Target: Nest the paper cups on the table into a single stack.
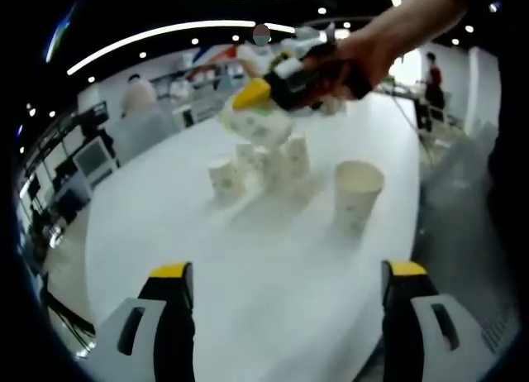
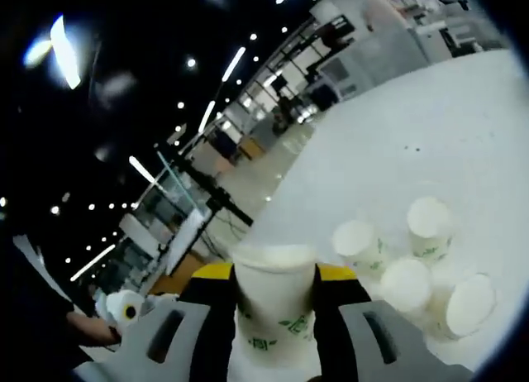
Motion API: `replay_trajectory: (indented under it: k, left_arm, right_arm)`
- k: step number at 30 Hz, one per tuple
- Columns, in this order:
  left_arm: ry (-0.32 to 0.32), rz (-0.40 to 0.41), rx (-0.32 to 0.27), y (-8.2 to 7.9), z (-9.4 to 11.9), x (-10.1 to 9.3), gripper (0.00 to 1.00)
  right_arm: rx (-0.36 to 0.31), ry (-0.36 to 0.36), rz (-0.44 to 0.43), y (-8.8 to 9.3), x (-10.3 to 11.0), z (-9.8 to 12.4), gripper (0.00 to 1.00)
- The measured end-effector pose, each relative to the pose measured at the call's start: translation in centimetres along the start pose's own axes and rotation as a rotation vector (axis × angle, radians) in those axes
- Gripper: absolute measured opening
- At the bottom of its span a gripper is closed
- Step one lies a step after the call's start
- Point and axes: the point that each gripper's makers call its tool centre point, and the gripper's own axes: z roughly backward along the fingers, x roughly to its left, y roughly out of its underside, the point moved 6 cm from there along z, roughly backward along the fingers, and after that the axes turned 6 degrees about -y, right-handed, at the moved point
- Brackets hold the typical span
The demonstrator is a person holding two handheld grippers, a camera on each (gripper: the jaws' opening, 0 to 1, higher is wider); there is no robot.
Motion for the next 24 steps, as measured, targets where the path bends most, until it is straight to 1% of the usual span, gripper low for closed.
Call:
replay_trajectory:
  k: [2, 4, 5, 6, 7, 9, 11, 14, 15, 17, 18, 20, 22, 23, 24]
  left_arm:
    - [0.002, 0.000, -0.001, 0.0, 0.0, -0.1, 0.93]
    - [0.002, -0.004, 0.002, 0.0, 0.0, -0.1, 0.93]
    - [0.002, -0.005, 0.001, 0.0, 0.0, -0.1, 0.93]
    - [0.003, -0.005, 0.001, 0.0, 0.0, -0.2, 0.93]
    - [0.007, -0.002, -0.001, 0.0, 0.1, -0.2, 0.93]
    - [0.009, -0.001, -0.003, -0.1, 0.2, -0.3, 0.94]
    - [0.008, -0.002, -0.002, -0.1, 0.3, -0.3, 0.94]
    - [0.009, 0.001, -0.002, 0.0, 0.3, -0.3, 0.93]
    - [0.010, -0.001, 0.000, 0.0, 0.3, -0.3, 0.93]
    - [0.016, -0.011, 0.003, 0.0, 0.3, -0.5, 0.93]
    - [0.020, -0.016, 0.005, 0.0, 0.3, -0.6, 0.93]
    - [0.021, -0.018, 0.009, 0.0, 0.3, -0.6, 0.93]
    - [0.024, -0.012, 0.007, 0.0, 0.3, -0.6, 0.93]
    - [0.025, -0.011, 0.008, 0.0, 0.4, -0.6, 0.93]
    - [0.025, -0.009, 0.008, 0.1, 0.4, -0.6, 0.93]
  right_arm:
    - [-0.016, -0.030, 0.052, -0.4, 0.6, 0.6, 0.33]
    - [-0.034, -0.053, 0.071, -0.7, 1.1, 1.0, 0.33]
    - [-0.058, -0.070, 0.103, -1.0, 1.5, 1.3, 0.33]
    - [-0.069, -0.070, 0.129, -1.2, 1.7, 1.6, 0.33]
    - [-0.079, -0.085, 0.148, -1.4, 2.1, 2.0, 0.33]
    - [-0.102, -0.117, 0.161, -1.7, 2.7, 2.7, 0.33]
    - [-0.119, -0.136, 0.200, -2.1, 3.2, 3.3, 0.33]
    - [-0.148, -0.168, 0.234, -2.4, 4.1, 4.4, 0.34]
    - [-0.163, -0.184, 0.236, -2.4, 4.3, 4.7, 0.34]
    - [-0.170, -0.190, 0.247, -2.3, 4.6, 5.0, 0.34]
    - [-0.184, -0.209, 0.270, -2.2, 5.1, 5.4, 0.34]
    - [-0.192, -0.228, 0.292, -2.0, 5.6, 5.8, 0.34]
    - [-0.214, -0.240, 0.349, -1.8, 6.3, 6.3, 0.34]
    - [-0.218, -0.247, 0.356, -1.7, 6.6, 6.6, 0.34]
    - [-0.237, -0.267, 0.362, -1.5, 7.2, 6.9, 0.35]
